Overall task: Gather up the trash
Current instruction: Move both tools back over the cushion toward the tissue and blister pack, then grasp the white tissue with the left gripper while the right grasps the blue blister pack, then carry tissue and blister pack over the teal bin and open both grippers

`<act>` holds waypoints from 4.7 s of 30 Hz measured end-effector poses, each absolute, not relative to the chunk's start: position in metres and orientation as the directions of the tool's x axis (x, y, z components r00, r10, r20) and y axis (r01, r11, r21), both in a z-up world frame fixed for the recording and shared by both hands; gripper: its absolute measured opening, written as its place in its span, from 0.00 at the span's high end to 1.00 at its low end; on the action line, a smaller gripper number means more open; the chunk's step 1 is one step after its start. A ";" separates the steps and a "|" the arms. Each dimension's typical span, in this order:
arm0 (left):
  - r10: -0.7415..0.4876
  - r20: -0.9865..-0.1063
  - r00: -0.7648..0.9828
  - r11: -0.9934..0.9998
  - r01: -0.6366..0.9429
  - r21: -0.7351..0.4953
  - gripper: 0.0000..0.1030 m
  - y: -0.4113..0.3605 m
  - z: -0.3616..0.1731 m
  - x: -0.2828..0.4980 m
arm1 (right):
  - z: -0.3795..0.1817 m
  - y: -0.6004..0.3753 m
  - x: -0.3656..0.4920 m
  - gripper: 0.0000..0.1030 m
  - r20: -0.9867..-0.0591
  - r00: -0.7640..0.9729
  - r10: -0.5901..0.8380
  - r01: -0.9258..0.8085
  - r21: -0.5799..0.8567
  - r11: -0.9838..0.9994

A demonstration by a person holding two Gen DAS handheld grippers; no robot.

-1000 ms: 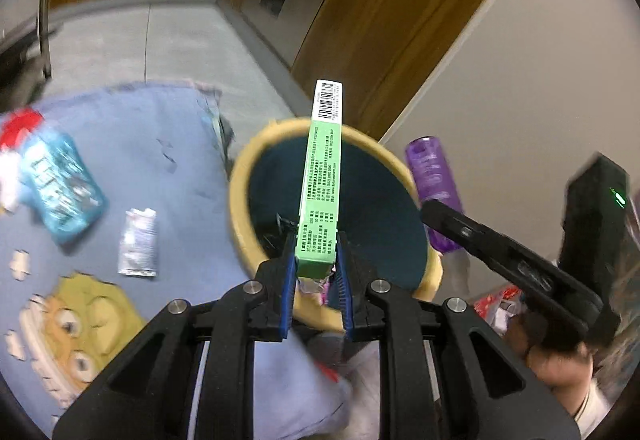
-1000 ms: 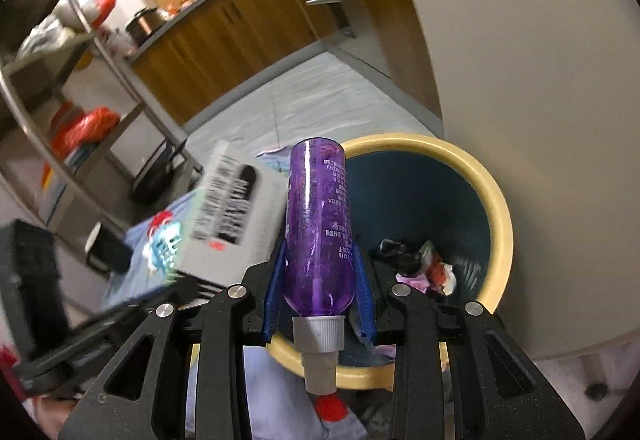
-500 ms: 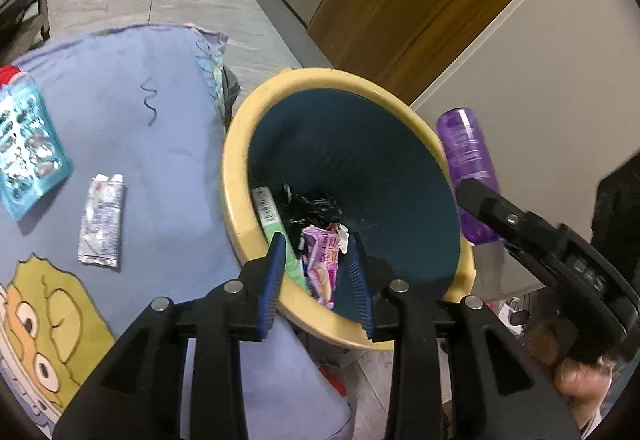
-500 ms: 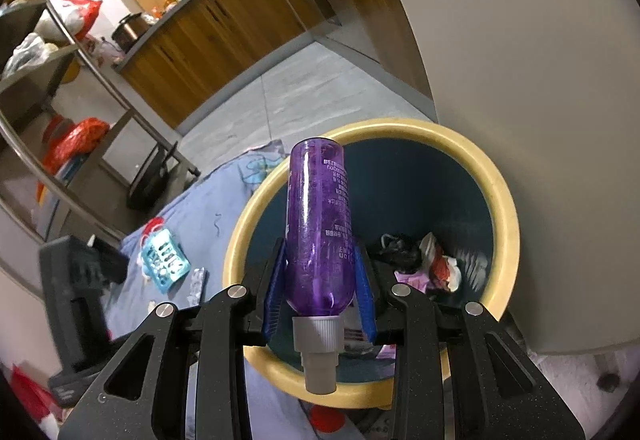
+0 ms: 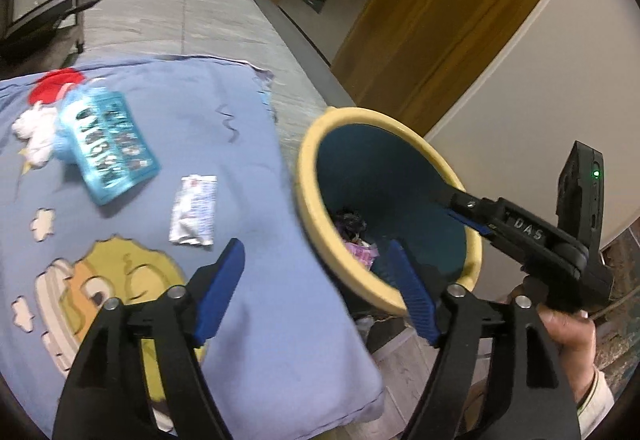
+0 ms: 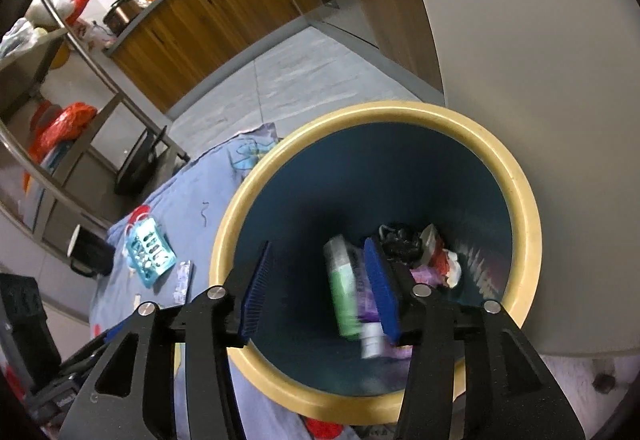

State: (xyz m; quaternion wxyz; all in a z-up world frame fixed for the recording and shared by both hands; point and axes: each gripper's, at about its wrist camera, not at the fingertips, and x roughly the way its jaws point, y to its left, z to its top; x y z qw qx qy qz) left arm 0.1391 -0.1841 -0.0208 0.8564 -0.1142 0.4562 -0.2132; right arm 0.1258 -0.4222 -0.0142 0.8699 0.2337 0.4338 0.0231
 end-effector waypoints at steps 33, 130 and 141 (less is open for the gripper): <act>-0.205 -0.748 0.632 0.970 0.031 -0.240 0.06 0.015 -0.009 0.152 | 0.008 -0.313 0.114 0.17 -0.715 0.599 0.361 -0.168 0.329 0.929; -0.421 -0.719 0.553 0.903 0.333 -0.272 0.96 -0.096 0.027 0.094 | -0.026 -0.412 0.111 0.24 -0.803 0.568 0.179 0.177 0.332 0.926; -0.494 -0.737 0.462 0.831 0.500 -0.244 0.96 -0.213 0.026 0.117 | -0.004 -0.432 0.087 0.10 -0.763 0.631 0.140 0.228 0.355 0.907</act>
